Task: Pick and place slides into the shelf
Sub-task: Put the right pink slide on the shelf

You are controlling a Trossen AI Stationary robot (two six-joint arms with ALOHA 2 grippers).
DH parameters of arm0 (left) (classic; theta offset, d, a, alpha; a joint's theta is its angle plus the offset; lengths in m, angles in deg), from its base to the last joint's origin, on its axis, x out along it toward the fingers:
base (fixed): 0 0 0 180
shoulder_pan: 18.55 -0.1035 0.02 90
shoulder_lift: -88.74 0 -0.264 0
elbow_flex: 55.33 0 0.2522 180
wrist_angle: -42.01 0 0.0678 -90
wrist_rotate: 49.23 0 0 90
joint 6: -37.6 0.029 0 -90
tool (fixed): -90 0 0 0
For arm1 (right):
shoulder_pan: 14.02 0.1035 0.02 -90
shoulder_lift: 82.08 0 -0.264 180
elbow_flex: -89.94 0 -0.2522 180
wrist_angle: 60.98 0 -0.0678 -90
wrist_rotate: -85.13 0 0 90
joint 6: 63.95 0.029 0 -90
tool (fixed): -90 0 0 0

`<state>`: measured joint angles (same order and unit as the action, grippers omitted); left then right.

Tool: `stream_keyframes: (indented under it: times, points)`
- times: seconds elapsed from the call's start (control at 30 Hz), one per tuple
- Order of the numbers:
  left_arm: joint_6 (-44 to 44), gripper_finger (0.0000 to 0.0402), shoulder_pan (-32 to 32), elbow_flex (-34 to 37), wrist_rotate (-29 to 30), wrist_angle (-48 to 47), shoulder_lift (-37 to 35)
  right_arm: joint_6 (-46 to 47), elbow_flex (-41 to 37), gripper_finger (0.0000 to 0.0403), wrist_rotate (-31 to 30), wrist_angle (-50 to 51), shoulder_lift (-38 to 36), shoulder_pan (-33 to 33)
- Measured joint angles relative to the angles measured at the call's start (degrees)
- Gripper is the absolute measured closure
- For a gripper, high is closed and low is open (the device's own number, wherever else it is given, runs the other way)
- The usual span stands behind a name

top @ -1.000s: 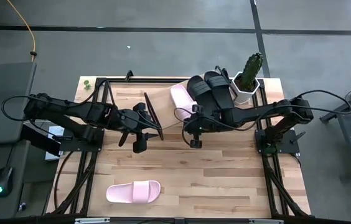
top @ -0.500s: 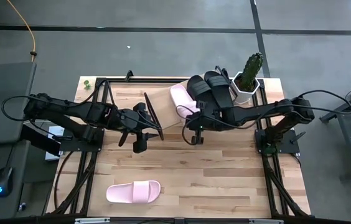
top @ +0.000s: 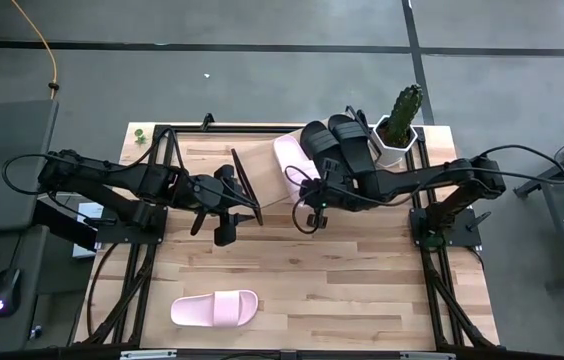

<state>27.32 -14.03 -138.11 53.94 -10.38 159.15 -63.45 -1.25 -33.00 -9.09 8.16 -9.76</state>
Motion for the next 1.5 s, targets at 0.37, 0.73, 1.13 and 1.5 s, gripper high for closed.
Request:
stream_keyframes:
  times: [0.37, 0.73, 1.13, 1.5]
  points:
    - [0.0, 0.0218, -0.01, 0.0, 0.0, 0.0, 0.0, 1.54, 0.0, 0.0403, -3.16, 0.77, 0.0, -0.12]
    - [0.0, 0.0218, 0.0, 0.0, 0.0, 0.0, 0.0, 6.09, 0.0, 0.0403, -6.54, 5.19, 0.0, -1.0]
    - [-0.02, 0.0218, 0.0, -0.02, 0.0, -0.02, 0.0, 9.93, 0.0, 0.0403, -8.87, 9.4, 0.0, -1.55]
    - [-0.02, 0.0218, 0.0, -0.02, 0.0, -0.03, 0.0, 11.38, 0.0, 0.0403, -10.61, 10.51, 0.0, -1.59]
